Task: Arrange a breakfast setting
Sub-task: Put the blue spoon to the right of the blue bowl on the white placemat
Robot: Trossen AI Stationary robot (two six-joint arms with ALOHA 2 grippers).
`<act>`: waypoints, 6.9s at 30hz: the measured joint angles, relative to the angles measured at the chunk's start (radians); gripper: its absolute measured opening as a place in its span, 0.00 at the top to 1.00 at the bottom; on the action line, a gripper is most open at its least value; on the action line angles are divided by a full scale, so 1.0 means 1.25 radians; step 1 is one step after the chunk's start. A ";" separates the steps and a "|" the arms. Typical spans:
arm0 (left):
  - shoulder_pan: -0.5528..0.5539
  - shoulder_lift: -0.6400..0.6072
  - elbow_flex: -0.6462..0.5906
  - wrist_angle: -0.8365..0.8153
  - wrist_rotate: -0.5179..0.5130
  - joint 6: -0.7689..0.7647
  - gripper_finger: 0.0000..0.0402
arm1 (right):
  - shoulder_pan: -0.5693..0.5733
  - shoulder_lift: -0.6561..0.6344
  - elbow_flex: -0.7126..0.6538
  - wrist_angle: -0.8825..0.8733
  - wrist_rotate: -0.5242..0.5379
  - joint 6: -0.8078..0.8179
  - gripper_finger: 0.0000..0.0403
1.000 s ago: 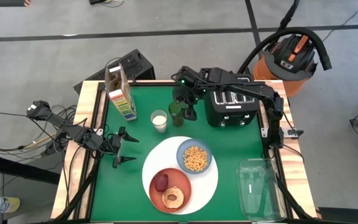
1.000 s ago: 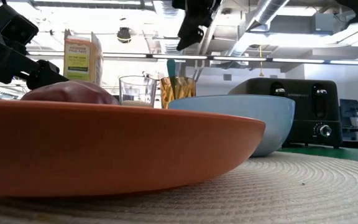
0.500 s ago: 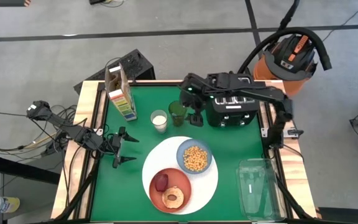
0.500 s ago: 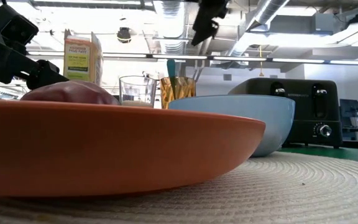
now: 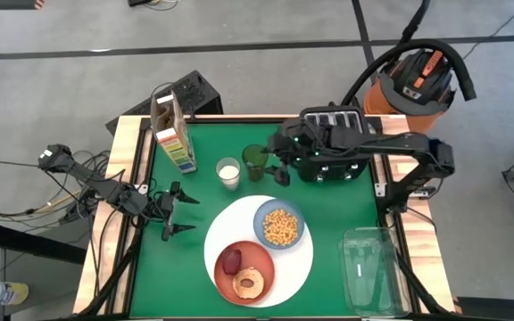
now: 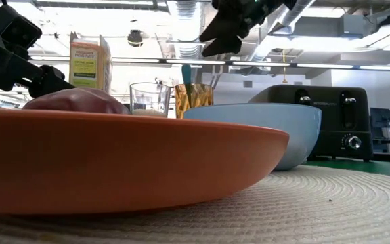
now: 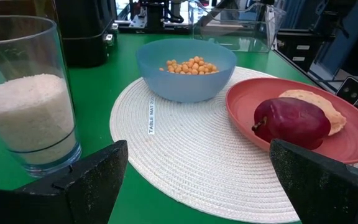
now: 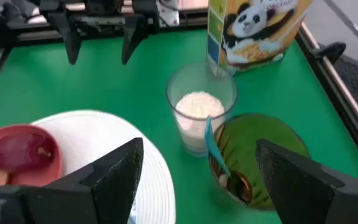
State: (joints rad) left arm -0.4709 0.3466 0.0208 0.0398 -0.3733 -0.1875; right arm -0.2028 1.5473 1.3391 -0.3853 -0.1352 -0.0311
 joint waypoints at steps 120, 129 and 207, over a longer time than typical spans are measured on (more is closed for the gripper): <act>0.000 0.000 0.000 0.000 0.000 0.000 0.06 | -0.011 0.144 -0.003 0.113 0.005 -0.017 0.67; 0.000 0.000 0.000 0.000 0.000 0.000 0.06 | -0.018 0.144 -0.003 0.184 0.005 0.034 0.45; 0.000 0.000 0.000 0.000 -0.003 0.000 0.06 | -0.051 0.043 -0.004 0.191 0.025 0.039 0.95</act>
State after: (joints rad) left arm -0.4709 0.3466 0.0208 0.0396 -0.3767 -0.1875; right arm -0.2660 1.6010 1.3342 -0.1468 -0.1036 0.0181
